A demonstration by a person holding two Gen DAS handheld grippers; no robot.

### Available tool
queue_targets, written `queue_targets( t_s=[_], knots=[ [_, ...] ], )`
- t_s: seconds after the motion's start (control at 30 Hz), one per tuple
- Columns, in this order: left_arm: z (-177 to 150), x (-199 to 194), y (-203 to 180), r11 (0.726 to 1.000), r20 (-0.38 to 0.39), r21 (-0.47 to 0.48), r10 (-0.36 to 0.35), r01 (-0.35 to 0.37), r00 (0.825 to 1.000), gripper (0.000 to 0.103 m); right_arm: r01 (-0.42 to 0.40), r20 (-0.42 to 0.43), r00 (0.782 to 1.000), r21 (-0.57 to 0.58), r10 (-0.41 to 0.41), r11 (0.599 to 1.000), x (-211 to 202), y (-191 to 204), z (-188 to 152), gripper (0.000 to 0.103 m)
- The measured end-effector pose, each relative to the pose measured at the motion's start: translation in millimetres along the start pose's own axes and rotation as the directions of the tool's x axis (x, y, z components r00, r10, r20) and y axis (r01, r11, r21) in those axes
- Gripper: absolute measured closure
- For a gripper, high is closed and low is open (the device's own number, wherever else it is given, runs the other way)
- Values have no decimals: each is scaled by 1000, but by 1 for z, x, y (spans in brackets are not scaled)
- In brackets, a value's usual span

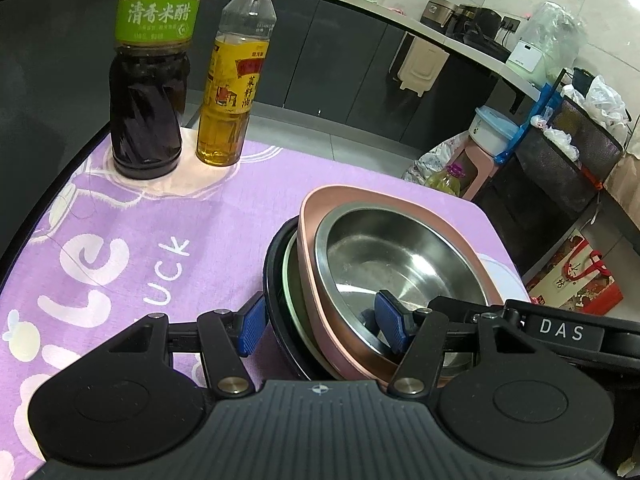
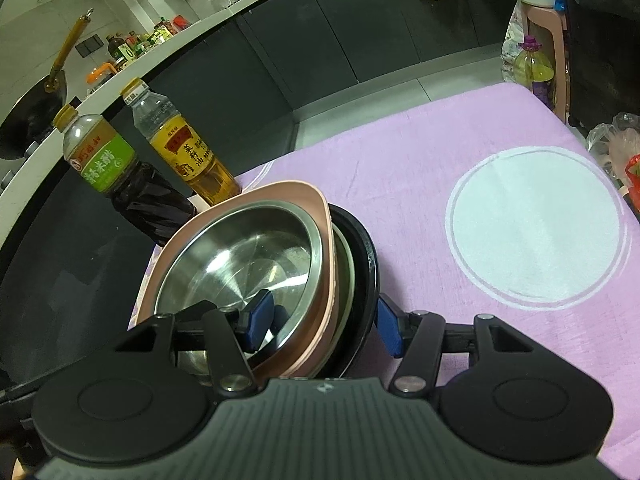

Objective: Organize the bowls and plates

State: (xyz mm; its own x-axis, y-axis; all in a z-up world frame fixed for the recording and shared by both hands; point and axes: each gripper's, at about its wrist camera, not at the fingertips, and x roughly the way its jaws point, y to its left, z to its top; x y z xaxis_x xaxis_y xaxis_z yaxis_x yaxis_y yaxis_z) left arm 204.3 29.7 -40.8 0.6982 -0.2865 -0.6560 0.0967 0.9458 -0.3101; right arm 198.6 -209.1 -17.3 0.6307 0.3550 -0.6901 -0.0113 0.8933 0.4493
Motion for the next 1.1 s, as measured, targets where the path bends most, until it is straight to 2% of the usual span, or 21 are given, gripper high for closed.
queue_targets(
  t_s=[0.2,0.53,0.8,0.93,1.1],
  knots=[
    [-4,11,7,1000,-29,-20,1,-2,1000,47,8,-31,999,17,-7,1000,10,-4,-2,46],
    [-2,12,20,996,-50,-80,-35,31,998,48,-13,-25,1000,27,14,1000,10,-9,-3,46],
    [4,-23,22,998,83,-65,-3,8,997,48,-21,-21,1000,49,22,999,6,-15,-1,46],
    [-2,-40,14,999,135,-12,41,-40,990,48,2,21,1000,35,-3,999,-6,-12,-2,46],
    [-13,-55,1,996,164,57,59,-69,985,48,25,71,997,8,-25,1000,-26,-8,-7,46]
  ],
)
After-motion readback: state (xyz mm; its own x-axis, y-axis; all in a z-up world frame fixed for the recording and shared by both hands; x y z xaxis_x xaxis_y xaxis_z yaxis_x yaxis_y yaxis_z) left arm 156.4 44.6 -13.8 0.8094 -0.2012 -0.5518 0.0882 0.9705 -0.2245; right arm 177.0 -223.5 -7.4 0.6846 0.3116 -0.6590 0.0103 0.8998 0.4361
